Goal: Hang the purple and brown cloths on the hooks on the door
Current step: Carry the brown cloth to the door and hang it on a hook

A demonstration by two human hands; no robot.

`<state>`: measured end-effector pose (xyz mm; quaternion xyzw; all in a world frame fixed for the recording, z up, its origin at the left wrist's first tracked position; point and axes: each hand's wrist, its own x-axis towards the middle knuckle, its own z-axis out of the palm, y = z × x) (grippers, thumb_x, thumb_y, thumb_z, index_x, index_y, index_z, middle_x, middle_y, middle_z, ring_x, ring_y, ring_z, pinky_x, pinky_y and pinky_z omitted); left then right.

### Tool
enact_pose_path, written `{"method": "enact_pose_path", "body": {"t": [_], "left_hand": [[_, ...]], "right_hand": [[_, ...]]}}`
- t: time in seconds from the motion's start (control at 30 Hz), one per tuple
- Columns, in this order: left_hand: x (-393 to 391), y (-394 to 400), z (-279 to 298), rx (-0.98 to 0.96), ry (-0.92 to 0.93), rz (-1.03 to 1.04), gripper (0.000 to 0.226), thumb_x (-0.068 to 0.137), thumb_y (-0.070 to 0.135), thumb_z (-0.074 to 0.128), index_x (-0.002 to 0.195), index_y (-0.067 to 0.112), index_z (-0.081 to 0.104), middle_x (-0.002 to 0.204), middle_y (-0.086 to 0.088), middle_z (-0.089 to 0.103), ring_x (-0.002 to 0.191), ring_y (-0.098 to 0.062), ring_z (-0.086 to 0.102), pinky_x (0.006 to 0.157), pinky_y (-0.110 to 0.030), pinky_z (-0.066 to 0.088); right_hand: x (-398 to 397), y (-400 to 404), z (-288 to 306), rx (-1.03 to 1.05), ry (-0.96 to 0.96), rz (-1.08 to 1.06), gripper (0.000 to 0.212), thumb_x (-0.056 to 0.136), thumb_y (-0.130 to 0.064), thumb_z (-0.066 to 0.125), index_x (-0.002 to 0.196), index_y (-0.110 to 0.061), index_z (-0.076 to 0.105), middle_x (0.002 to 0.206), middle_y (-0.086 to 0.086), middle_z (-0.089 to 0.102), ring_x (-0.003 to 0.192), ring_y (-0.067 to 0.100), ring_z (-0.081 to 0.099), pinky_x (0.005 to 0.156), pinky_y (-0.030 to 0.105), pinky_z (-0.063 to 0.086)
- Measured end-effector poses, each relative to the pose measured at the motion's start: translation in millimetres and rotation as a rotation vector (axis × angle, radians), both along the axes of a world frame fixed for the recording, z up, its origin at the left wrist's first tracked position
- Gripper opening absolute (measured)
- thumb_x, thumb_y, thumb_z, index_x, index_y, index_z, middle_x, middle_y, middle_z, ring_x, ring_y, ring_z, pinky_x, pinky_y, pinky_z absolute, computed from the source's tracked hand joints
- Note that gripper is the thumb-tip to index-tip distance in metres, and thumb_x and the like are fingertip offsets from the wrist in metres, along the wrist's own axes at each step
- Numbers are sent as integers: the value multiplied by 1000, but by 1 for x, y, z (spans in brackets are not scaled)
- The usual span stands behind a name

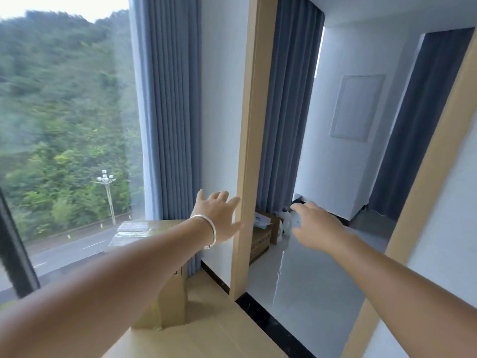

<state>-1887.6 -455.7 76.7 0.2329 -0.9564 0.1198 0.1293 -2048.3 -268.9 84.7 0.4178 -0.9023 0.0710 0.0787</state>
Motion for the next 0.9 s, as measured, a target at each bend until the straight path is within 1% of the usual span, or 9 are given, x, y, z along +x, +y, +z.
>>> {"method": "enact_pose_path", "body": {"t": [0.13,0.23,0.3,0.37,0.4,0.6,0.67,0.77,0.9], "left_hand": [[14,-41,-5,33,-17,173,68,90,64,34,148,30,22,150,-3,32,139,-25,29,115,-59,12],[39,-68,-12,24,-19,290,67,89,66,34,145,30,26,147,-3,37,136,-25,35,115,-58,15],[60,-86,-19,18,-38,372,67,88,67,34,144,31,27,147,-3,37,135,-25,37,114,-58,16],[84,-104,-26,24,-50,468,68,88,67,35,146,33,25,149,-3,35,136,-25,36,113,-58,16],[97,-114,-30,32,-52,514,68,88,66,36,147,33,24,149,-3,35,136,-25,37,113,-58,17],[177,-180,-58,116,-78,731,70,89,65,38,148,33,21,153,-2,31,138,-24,34,114,-58,17],[202,-209,-70,132,-78,790,70,89,65,38,149,33,21,153,-2,31,138,-24,35,114,-58,19],[233,-259,-92,166,-83,845,68,89,64,39,148,32,24,150,-2,35,134,-24,40,112,-57,23],[263,-328,-144,263,-67,900,66,90,63,40,146,31,27,146,-1,39,132,-23,42,111,-56,24]], "right_hand": [[-15,-64,-8,32,-10,188,57,91,-30,46,145,-26,28,142,3,38,120,26,45,84,40,47],[-8,-113,-15,44,-24,316,58,93,-27,44,147,-26,25,143,3,36,117,24,45,76,37,43],[5,-146,-22,60,-46,405,59,93,-27,44,148,-26,24,145,3,34,115,22,46,76,34,44],[21,-180,-29,67,-59,492,58,93,-28,46,147,-26,25,144,3,35,109,21,48,73,32,44],[30,-197,-33,66,-65,530,58,93,-29,46,147,-26,26,144,2,36,109,22,49,73,32,45],[95,-308,-59,95,-93,743,57,93,-36,48,146,-29,28,141,2,38,123,25,44,92,41,46],[117,-348,-72,127,-101,800,56,93,-34,46,146,-31,27,144,1,37,123,26,46,91,44,48],[146,-402,-93,163,-111,860,60,91,-28,46,147,-31,25,149,0,33,125,26,46,85,37,47],[175,-471,-131,280,-114,907,63,90,-30,48,148,-32,24,150,-3,31,130,25,41,86,36,44]]}}
